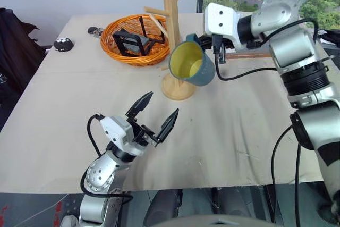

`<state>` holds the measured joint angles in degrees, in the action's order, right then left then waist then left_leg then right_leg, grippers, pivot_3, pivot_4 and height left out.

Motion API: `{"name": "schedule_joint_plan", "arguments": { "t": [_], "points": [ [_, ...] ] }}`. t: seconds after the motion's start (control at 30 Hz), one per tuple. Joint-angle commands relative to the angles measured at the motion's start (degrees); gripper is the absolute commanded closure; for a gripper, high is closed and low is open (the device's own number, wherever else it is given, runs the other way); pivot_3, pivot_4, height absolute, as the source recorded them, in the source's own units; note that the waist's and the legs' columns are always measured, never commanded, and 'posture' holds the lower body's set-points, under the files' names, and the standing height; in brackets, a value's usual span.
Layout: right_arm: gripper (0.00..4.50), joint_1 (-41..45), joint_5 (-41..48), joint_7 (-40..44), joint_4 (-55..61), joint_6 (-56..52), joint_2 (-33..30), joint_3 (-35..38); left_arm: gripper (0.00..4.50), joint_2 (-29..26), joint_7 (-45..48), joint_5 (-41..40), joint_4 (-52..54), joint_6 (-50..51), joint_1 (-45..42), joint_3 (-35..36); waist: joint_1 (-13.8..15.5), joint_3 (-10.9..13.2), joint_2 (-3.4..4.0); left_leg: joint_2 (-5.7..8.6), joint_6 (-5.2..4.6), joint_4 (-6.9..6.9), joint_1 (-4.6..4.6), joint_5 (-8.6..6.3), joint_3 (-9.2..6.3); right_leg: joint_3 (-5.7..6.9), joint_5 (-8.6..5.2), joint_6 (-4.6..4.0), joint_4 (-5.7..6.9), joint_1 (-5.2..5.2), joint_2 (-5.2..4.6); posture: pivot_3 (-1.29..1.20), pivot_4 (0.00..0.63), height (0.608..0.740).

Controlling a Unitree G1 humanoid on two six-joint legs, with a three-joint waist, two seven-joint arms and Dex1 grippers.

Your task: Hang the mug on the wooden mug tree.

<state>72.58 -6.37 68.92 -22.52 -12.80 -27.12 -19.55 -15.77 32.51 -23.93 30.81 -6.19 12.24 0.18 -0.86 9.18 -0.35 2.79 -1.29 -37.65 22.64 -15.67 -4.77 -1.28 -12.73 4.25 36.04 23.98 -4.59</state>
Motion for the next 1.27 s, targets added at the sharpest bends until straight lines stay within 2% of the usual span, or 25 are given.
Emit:
{"name": "schedule_joint_plan", "arguments": {
  "t": [0.03, 0.07, 0.13, 0.2, 0.23, 0.33, 0.5, 0.67, 0.73, 0.83, 0.87, 0.93, 1.07, 1.17, 1.27],
  "points": [
    [3.9, 0.7, -0.6, -1.6, 2.4, 0.3, -0.2, 0.8, 0.0, 0.3, -1.4, -1.2, 3.4, 0.6, -0.4, 0.1, 0.0, 0.0, 0.0, 0.0, 0.0, 0.0, 0.03, 0.0, -0.01, 0.0, 0.0, 0.0, 0.02, 0.03, 0.0, 0.0, 0.15, 0.74],
    [3.69, 0.7, -0.6, -1.7, 2.3, 0.5, -0.2, 0.8, 0.0, 0.5, -1.9, -1.8, 3.8, 0.9, -0.6, 0.1, 0.0, 0.0, 0.0, 0.0, 0.0, 0.0, 0.03, 0.0, -0.01, 0.0, 0.0, 0.0, 0.03, 0.05, 0.0, 0.0, 0.15, 0.74],
    [2.49, 0.7, -0.6, -2.0, 1.9, 0.7, -0.3, 0.9, 0.0, 0.7, -2.4, -2.4, 4.1, 1.3, -1.1, 0.3, 0.0, 0.0, 0.0, 0.0, 0.0, 0.0, 0.04, 0.0, 0.0, 0.0, 0.0, 0.0, 0.04, 0.05, 0.0, 0.0, 0.15, 0.74],
    [2.01, 0.8, -0.6, -2.0, 1.5, 1.0, -0.5, 1.0, 0.0, 0.6, -2.6, -2.8, 4.3, 1.6, -1.4, 0.4, 0.0, 0.0, 0.0, 0.0, 0.01, -0.01, 0.04, 0.01, 0.0, 0.0, 0.0, 0.0, 0.06, 0.05, 0.0, 0.0, 0.15, 0.74],
    [1.41, 0.8, -0.5, -2.0, 1.4, 1.1, -0.6, 1.0, 0.0, 0.5, -2.6, -2.9, 4.3, 1.7, -1.4, 0.4, 0.0, 0.0, 0.0, 0.0, 0.01, -0.01, 0.04, 0.01, 0.0, 0.0, 0.0, 0.0, 0.08, 0.05, 0.0, 0.0, 0.15, 0.74],
    [0.09, 1.1, 0.0, -1.9, 1.2, 0.7, -1.6, 2.0, 0.0, 0.3, -2.9, -3.2, 4.5, 1.9, -1.7, 0.7, 0.0, 0.0, -0.01, 0.0, 0.02, -0.02, 0.03, 0.02, -0.01, 0.0, 0.0, 0.0, 0.1, 0.05, 0.0, 0.0, 0.15, 0.74],
    [0.03, 0.9, 4.1, 2.7, 2.7, -4.2, -6.6, 5.0, 0.0, 0.9, -4.8, -3.5, 5.0, 1.6, -2.2, 1.9, 0.3, 0.0, -0.01, 0.02, 0.02, -0.03, 0.04, 0.01, -0.02, 0.02, 0.0, 0.0, 0.09, 0.04, -0.01, 0.0, 0.15, 0.74],
    [0.03, -3.9, 10.6, 6.7, 9.1, -15.7, -12.0, 9.2, 0.0, 0.8, -6.2, -3.2, 5.0, 2.1, -2.6, 2.8, 0.2, 0.0, -0.05, 0.01, 0.02, -0.05, 0.06, 0.01, -0.01, 0.01, 0.0, 0.0, 0.09, 0.05, -0.01, 0.0, 0.15, 0.74],
    [0.03, -8.9, 13.9, 7.5, 14.3, -21.0, -14.7, 11.4, 0.0, 0.5, -6.5, -3.0, 5.1, 2.5, -2.2, 2.8, 0.5, 0.0, -0.07, -0.01, 0.01, -0.05, 0.06, 0.01, -0.04, 0.03, 0.0, 0.0, 0.08, 0.02, -0.01, 0.0, 0.15, 0.74],
    [0.03, -21.9, 21.2, 7.7, 25.7, -28.9, -18.4, 16.6, 0.0, -0.2, -8.7, -2.5, 5.2, 5.7, -1.2, 3.4, 0.8, -0.1, -0.08, 0.0, -0.01, -0.11, 0.09, 0.0, -0.06, 0.07, 0.0, 0.0, 0.01, -0.05, -0.04, 0.0, 0.15, 0.74],
    [0.03, -29.2, 23.3, 6.8, 30.0, -29.0, -18.7, 19.4, 0.0, -1.4, -9.3, -1.9, 5.2, 8.0, -0.5, 3.5, 0.9, -0.1, -0.1, 0.0, -0.01, -0.11, 0.09, 0.0, -0.04, 0.04, 0.0, 0.0, 0.0, -0.06, -0.05, 0.0, 0.15, 0.74],
    [0.03, -41.8, 27.7, 3.8, 36.7, -28.5, -16.6, 25.4, 0.0, -3.7, -10.4, -1.1, 5.0, 13.4, 0.9, 3.5, 1.4, -0.1, -0.11, -0.02, -0.02, -0.15, 0.1, -0.01, -0.11, 0.12, 0.0, 0.0, 0.0, -0.11, -0.02, 0.0, 0.15, 0.74],
    [0.03, -54.2, 32.5, -4.0, 43.5, -26.3, -10.1, 31.5, 0.0, -7.0, -10.5, 0.1, 5.2, 18.8, 2.8, 2.8, 1.1, -0.1, -0.03, -0.03, -0.03, -0.25, 0.04, -0.01, 0.05, -0.06, 0.0, 0.02, 0.21, -0.08, 0.02, 0.0, 0.15, 0.74],
    [0.03, -65.1, 32.9, -9.7, 46.6, -20.2, -3.0, 32.9, 0.0, -9.0, -9.5, 0.9, 5.1, 21.3, 4.8, 2.3, 1.1, -0.1, -0.13, -0.03, -0.29, -0.4, -0.24, -0.16, -0.03, 0.02, 0.0, 0.02, 0.4, -0.33, 0.05, 0.0, 0.15, 0.74],
    [0.03, -74.6, 29.0, -13.5, 44.9, -10.0, 2.5, 30.9, 0.0, -11.6, -7.6, 4.6, 3.2, 20.4, 6.4, 1.0, 1.4, -0.2, -0.2, -0.03, -0.29, -0.39, -0.67, -0.17, -0.09, 0.09, -0.03, 0.01, 0.42, -0.77, 0.08, 0.0, 0.15, 0.74]
  ]
}}
